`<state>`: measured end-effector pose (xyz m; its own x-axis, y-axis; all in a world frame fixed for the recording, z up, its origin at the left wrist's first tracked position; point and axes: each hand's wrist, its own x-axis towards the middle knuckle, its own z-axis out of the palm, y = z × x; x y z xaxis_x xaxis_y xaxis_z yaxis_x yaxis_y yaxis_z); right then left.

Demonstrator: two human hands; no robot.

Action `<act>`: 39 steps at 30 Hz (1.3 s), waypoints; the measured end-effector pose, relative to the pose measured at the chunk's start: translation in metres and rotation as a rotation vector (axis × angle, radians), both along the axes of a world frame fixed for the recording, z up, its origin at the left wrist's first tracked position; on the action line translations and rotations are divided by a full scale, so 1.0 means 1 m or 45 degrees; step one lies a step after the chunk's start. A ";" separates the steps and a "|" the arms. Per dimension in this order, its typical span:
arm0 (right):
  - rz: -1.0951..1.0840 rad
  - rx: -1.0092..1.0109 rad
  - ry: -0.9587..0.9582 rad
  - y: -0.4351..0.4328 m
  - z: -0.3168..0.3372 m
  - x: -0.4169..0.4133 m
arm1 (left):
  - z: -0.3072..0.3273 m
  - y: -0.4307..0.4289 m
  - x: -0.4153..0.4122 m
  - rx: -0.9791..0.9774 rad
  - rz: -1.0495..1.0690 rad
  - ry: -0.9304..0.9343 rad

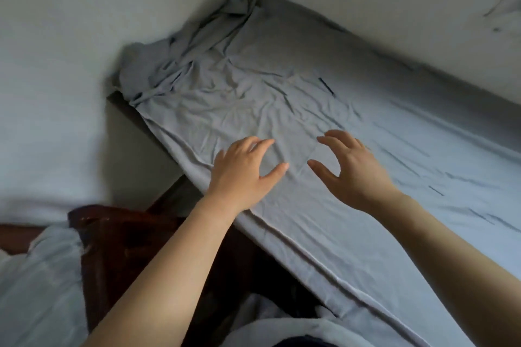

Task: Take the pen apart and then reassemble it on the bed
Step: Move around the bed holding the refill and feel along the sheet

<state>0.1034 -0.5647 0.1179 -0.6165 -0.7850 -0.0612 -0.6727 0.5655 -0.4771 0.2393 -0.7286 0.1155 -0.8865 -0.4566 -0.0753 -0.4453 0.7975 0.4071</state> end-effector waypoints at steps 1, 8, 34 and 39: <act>-0.034 0.009 0.001 -0.007 -0.002 -0.010 | -0.003 -0.012 -0.017 -0.001 -0.039 -0.007; -0.158 0.087 0.011 -0.051 -0.033 -0.089 | -0.052 -0.073 -0.127 -0.023 -0.250 -0.053; -0.273 0.047 -0.190 -0.191 -0.173 -0.284 | -0.211 -0.162 -0.265 -0.264 -0.045 -0.014; -0.302 0.025 -0.101 -0.200 -0.174 -0.278 | -0.211 -0.162 -0.265 -0.263 -0.039 -0.024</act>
<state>-0.1742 -0.7642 -0.0559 -0.7759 -0.6172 -0.1309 -0.4809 0.7129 -0.5104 -0.0260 -0.8907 -0.0956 -0.8995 -0.4369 0.0001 -0.4256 0.8765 0.2251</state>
